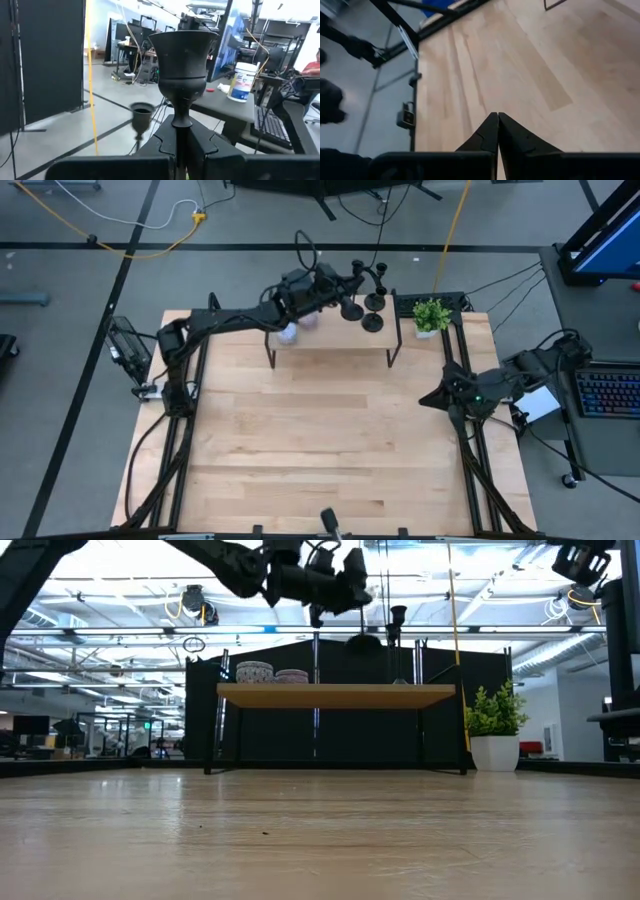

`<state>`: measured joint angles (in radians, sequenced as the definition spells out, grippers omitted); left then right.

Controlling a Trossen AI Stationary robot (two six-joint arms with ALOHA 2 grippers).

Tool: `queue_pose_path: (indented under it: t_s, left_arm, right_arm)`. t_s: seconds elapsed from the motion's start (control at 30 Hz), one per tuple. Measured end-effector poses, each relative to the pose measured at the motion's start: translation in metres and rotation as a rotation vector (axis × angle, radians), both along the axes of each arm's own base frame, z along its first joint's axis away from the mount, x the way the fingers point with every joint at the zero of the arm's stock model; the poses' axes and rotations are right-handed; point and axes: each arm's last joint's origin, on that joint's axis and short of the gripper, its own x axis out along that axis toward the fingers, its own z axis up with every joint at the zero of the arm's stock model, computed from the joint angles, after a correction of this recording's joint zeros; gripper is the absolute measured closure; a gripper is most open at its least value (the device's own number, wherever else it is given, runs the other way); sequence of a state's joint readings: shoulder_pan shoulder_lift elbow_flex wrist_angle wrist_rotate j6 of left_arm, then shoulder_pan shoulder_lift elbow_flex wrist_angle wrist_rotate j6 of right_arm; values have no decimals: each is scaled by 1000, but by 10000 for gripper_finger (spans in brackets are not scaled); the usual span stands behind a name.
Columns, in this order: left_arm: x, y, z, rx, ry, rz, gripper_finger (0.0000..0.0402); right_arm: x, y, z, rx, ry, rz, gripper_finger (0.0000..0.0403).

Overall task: Pick & Place candle stick holders
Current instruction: Put the black candlestick holder on the shelf

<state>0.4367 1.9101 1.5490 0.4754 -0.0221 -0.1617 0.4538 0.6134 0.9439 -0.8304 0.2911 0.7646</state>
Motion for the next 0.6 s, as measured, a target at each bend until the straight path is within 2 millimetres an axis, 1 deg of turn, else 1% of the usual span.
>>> queue_pose_path:
  t_s: [0.07,0.23,0.37,0.47,0.53,0.6]
  left_arm:
    - [-3,10,-3,-6,4,1,391]
    - [-1,26,-20,-11,34,30,391]
    - [4,29,-29,2,13,-7,391]
    - [9,29,-39,24,41,5,391]
    - [10,30,-42,40,57,25,391]
    - [10,31,-41,65,45,36,391]
  right_arm:
    - [-4,-2,-2,23,-21,-7,403]
    - [-10,-6,-5,41,-74,-31,403]
    - [-13,-7,-5,47,-84,-34,403]
    - [-14,-8,-6,57,-85,-41,403]
    - [-14,-8,-5,57,-86,-44,403]
    - [-13,-8,-5,48,-90,-61,403]
